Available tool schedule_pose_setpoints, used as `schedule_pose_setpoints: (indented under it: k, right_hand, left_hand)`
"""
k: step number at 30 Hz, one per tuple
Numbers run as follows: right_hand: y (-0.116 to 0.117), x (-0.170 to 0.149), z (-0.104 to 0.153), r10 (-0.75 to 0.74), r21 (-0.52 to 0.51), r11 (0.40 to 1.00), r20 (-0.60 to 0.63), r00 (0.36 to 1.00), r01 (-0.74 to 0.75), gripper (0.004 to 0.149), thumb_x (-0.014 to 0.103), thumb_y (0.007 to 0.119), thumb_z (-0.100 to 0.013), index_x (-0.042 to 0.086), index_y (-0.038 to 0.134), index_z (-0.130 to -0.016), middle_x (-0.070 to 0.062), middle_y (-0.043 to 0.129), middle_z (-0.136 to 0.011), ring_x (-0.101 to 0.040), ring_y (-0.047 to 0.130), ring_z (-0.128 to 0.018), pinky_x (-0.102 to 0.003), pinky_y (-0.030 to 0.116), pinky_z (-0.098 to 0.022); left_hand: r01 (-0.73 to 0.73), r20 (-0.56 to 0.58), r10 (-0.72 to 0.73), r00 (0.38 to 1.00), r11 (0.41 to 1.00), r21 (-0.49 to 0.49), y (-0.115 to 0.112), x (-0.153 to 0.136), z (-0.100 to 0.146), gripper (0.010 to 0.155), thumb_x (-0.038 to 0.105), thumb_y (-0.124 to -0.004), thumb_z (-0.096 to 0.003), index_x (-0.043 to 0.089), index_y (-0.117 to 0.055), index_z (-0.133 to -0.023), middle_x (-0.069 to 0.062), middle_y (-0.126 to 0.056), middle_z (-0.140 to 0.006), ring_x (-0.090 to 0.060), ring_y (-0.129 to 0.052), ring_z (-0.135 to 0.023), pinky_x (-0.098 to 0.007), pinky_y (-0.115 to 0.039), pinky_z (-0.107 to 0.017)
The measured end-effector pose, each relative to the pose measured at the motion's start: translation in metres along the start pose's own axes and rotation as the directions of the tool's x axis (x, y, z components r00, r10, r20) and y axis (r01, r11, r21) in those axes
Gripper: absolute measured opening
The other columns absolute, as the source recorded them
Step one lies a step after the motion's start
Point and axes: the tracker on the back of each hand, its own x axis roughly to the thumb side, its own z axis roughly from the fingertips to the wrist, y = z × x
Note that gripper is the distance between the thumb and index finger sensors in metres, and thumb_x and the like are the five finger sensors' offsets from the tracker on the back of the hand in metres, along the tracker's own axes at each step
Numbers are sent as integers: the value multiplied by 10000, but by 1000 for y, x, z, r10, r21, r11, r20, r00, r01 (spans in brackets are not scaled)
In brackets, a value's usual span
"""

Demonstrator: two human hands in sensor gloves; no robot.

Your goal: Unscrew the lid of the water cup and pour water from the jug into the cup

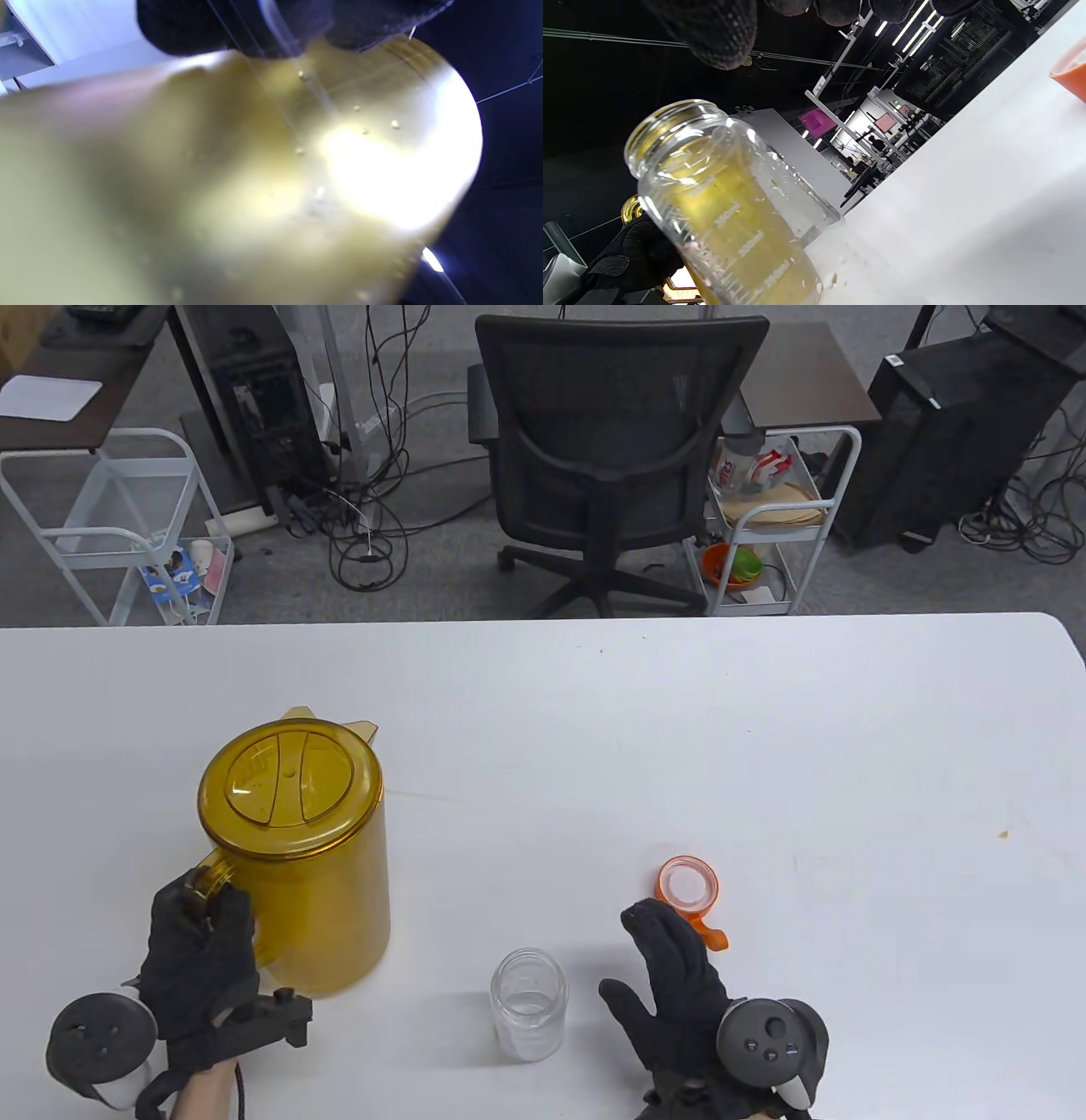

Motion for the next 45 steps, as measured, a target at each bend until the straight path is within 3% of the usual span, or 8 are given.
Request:
schedule_pose_setpoints:
  k: [10, 15, 30, 35, 45]
  right_hand:
    - [0, 1, 1, -10, 10, 1000, 32, 999, 9, 736, 489, 720, -551, 217, 348, -1124, -123, 325, -1180, -485, 394, -1090, -668, 467, -759]
    - [0, 4, 0, 6, 14, 1000, 39, 999, -7, 781, 504, 710, -550, 226, 265, -1128, -134, 236, -1184, -486, 374, -1092, -667, 464, -760]
    - [2, 1, -1, 9, 35, 999, 22, 1000, -9, 786, 514, 708, -549, 221, 269, -1131, -151, 177, -1184, -492, 363, -1088, -667, 466, -756]
    - [0, 1, -1, 0, 28, 1000, 13, 1000, 0, 785, 514, 708, -549, 219, 271, -1131, -155, 176, -1183, -497, 360, -1086, -667, 464, -756]
    - [3, -1, -1, -5, 46, 999, 0, 1000, 5, 779, 521, 703, -548, 206, 291, -1129, -166, 148, -1177, -499, 362, -1082, -661, 474, -754]
  left_hand:
    - [-95, 109, 85, 990, 992, 87, 27, 11, 0, 426, 545, -805, -538, 362, -686, -904, 126, -926, -583, -20, -978, -228, -308, -896, -263]
    - [-113, 140, 95, 986, 986, 122, 42, 22, -2, 469, 557, -842, -498, 339, -731, -898, 133, -983, -523, -28, -1003, -190, -318, -921, -232]
    - [-131, 172, 142, 975, 989, -72, 54, 46, -16, 515, 597, -849, -483, 317, -762, -907, 140, -997, -515, -25, -1008, -193, -316, -934, -242]
    - [-34, 219, 78, 973, 980, -198, 51, 68, -22, 514, 599, -849, -483, 320, -764, -907, 143, -998, -515, -26, -1010, -197, -316, -934, -245]
    - [123, 271, -48, 961, 956, -266, 55, 103, -22, 517, 613, -855, -466, 333, -772, -892, 146, -1002, -494, -22, -1009, -185, -313, -933, -240]
